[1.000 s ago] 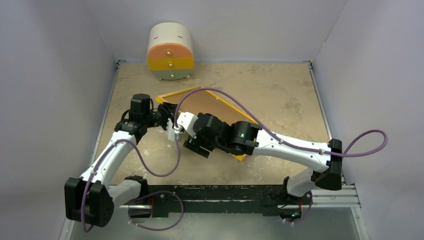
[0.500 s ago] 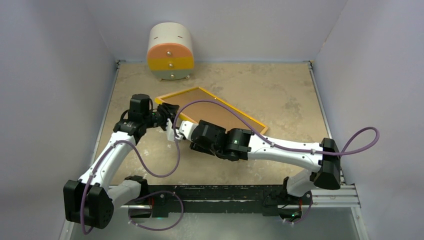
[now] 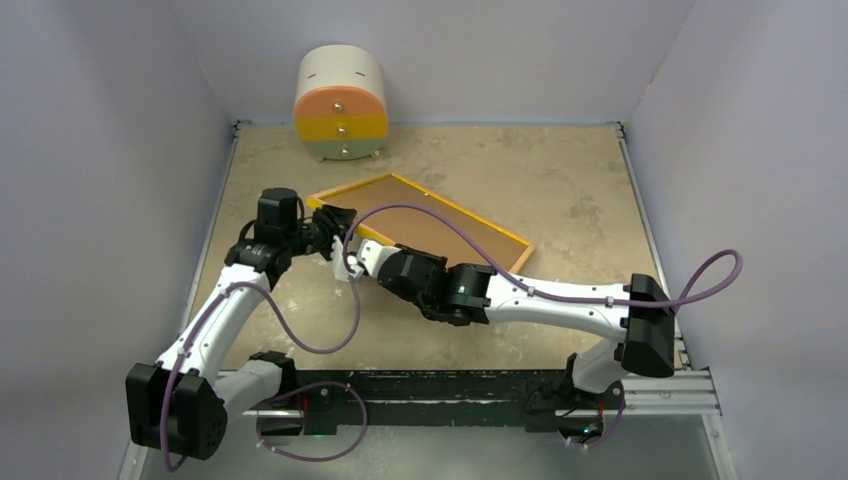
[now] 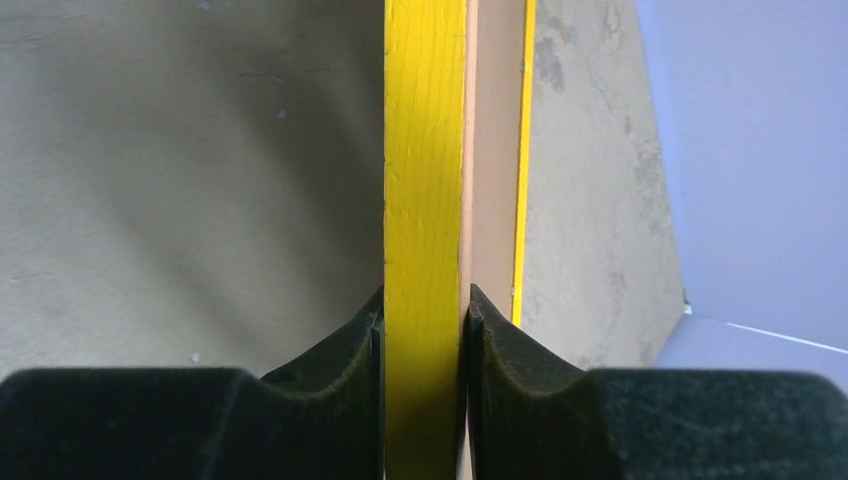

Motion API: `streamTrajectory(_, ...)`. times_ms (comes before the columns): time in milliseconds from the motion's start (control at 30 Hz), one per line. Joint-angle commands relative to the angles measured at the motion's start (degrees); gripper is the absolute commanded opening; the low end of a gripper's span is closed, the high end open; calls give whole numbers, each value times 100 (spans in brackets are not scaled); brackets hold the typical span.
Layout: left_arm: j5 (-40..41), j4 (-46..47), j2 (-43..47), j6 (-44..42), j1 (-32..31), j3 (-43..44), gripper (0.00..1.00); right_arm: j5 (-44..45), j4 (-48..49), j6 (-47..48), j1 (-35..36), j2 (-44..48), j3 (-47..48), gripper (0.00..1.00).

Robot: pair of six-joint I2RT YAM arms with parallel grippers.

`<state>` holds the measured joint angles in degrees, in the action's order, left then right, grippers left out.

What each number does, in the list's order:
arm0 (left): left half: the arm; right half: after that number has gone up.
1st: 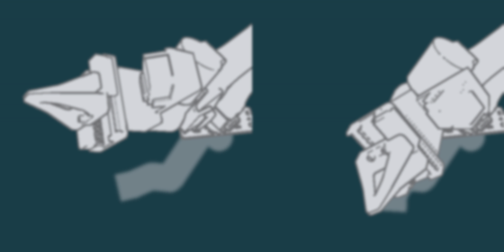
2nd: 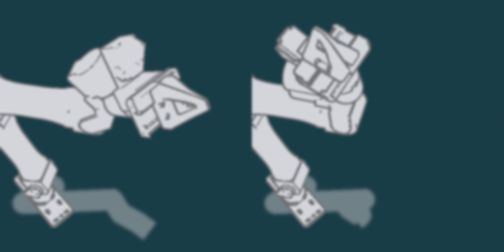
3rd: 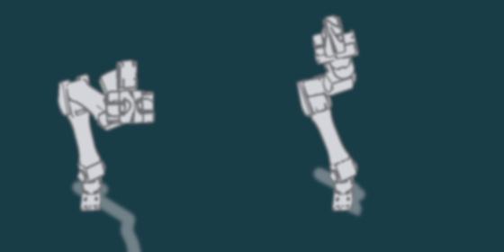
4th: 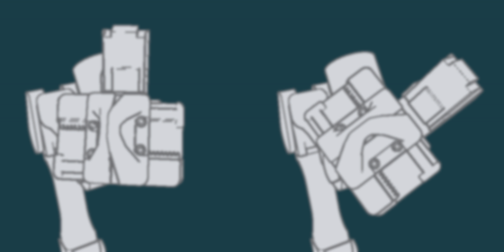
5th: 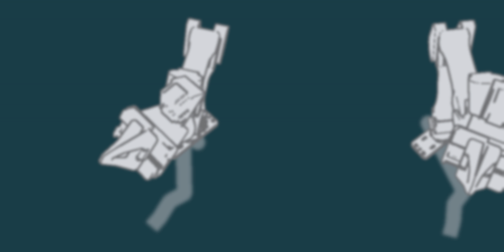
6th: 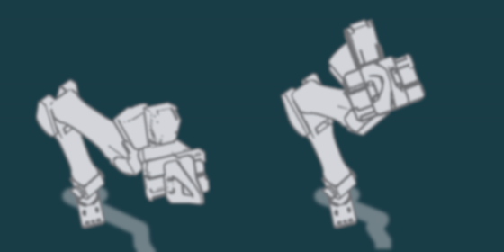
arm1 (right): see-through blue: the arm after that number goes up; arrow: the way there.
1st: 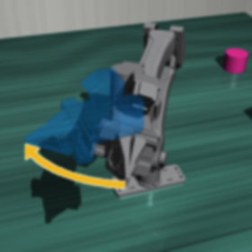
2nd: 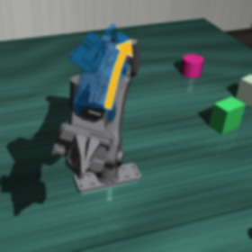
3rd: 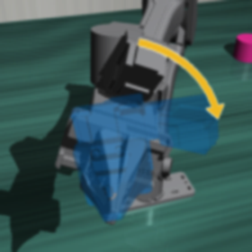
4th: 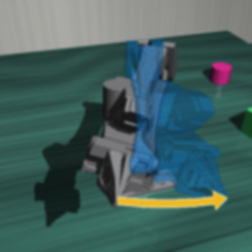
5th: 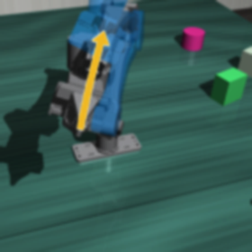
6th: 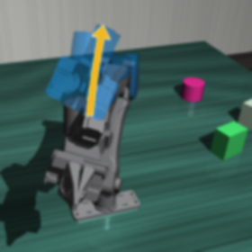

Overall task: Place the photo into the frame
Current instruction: Turn over the photo frame at the center of the board.

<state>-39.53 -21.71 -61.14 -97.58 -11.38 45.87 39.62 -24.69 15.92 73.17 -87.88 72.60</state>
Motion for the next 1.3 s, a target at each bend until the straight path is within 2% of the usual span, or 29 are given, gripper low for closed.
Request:
streamTrajectory(0, -549, 428, 272, 448, -5, 388, 6, 709, 646, 352, 5, 26, 25, 17)
streamTrajectory(33, -563, 424, 293, 462, -5, 388, 11, 800, 709, 350, 4, 51, 76, 14)
streamTrajectory(67, -583, 433, 307, 493, -5, 395, 24, 833, 738, 336, 3, 100, 143, 11)
streamTrajectory(133, -601, 448, 340, 611, -5, 403, 64, 773, 754, 275, 2, 196, 290, 8)
streamTrajectory(167, -608, 449, 369, 680, -5, 412, 74, 715, 725, 233, 4, 253, 389, 7)
streamTrajectory(233, -583, 457, 402, 1051, -5, 515, 81, 607, 562, 69, -13, 317, 611, 6)
streamTrajectory(433, -320, 208, 140, 3183, 39, 1580, 88, 208, -409, -761, -149, 263, 1640, 3)
streamTrajectory(567, -417, 64, -16, 4218, 293, 2215, 90, -237, -1104, -1333, -428, 202, 2378, 3)
streamTrajectory(667, -200, 450, -107, 5118, 519, 2428, 91, -795, -1490, -1869, -894, 228, 2735, 3)
streamTrajectory(800, -127, -77, -576, 5821, 913, 3210, 92, -1925, -1495, -2438, -1874, 497, 2507, 3)
streamTrajectory(933, -221, -1212, -1314, 5894, 1113, 4009, 93, -2692, -1192, -2905, -2759, 828, 1930, 2)
streamTrajectory(1000, -263, -1778, -1569, 5601, 1113, 4256, 94, -2907, -1095, -3089, -3108, 1002, 1667, 2)
streamTrajectory(1267, -92, -2896, -2022, 4960, 1118, 4180, 95, -4439, -693, -3833, -4644, 1648, 497, 2)
